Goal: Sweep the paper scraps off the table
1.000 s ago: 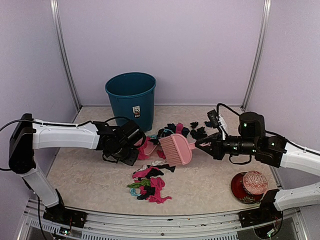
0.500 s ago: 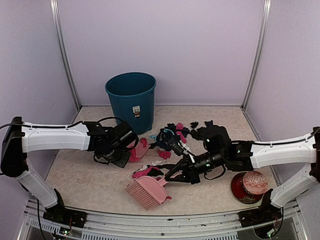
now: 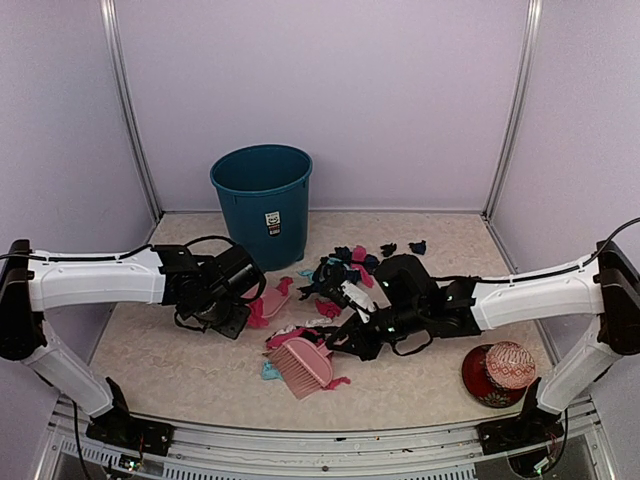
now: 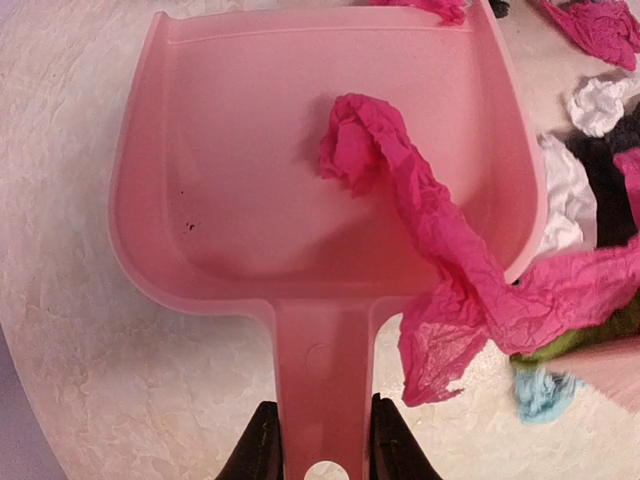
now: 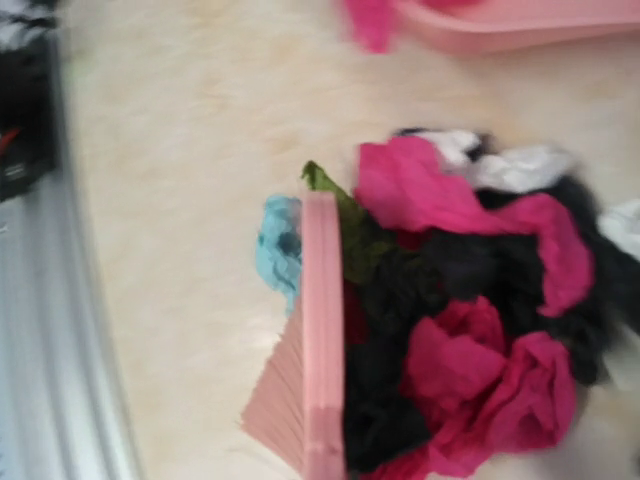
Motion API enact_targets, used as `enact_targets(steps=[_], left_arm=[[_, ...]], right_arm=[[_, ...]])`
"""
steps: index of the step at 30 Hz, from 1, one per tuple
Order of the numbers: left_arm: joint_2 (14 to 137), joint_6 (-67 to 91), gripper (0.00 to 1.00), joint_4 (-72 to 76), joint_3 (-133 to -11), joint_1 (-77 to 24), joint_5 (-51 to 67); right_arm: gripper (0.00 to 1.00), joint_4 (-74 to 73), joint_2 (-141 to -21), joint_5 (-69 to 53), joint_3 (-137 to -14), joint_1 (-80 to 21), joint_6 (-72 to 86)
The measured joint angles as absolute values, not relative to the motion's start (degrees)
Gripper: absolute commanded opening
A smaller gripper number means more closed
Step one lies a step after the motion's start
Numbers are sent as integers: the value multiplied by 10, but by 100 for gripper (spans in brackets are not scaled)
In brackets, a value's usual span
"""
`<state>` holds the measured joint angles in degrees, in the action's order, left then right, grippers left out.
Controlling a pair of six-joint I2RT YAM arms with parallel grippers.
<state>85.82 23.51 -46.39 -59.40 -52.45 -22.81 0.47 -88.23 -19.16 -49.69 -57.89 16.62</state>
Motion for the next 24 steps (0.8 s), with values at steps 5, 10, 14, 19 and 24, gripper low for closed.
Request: enact_targets(steps=[5,10,14,19,24], left_arm=[[855,235,0,-467,-594,-524,-228],[856,235,0,-469,-594,-524,-228],[856,235,0,-470,-594,-524,-227],[859,236,0,-477,-598,-530,-225],[867,237,0,-486,-616,-549,-219]], right_arm=[[0,-14,-863,-137,-497,-542,153],[0,-26,-842,-100,-497,-490,136],[0,-35,-832,-85,-497,-466,126],[0,-49,-815,-81,-501,-459,116],[0,-55,-772,-112,-503,-459,120]])
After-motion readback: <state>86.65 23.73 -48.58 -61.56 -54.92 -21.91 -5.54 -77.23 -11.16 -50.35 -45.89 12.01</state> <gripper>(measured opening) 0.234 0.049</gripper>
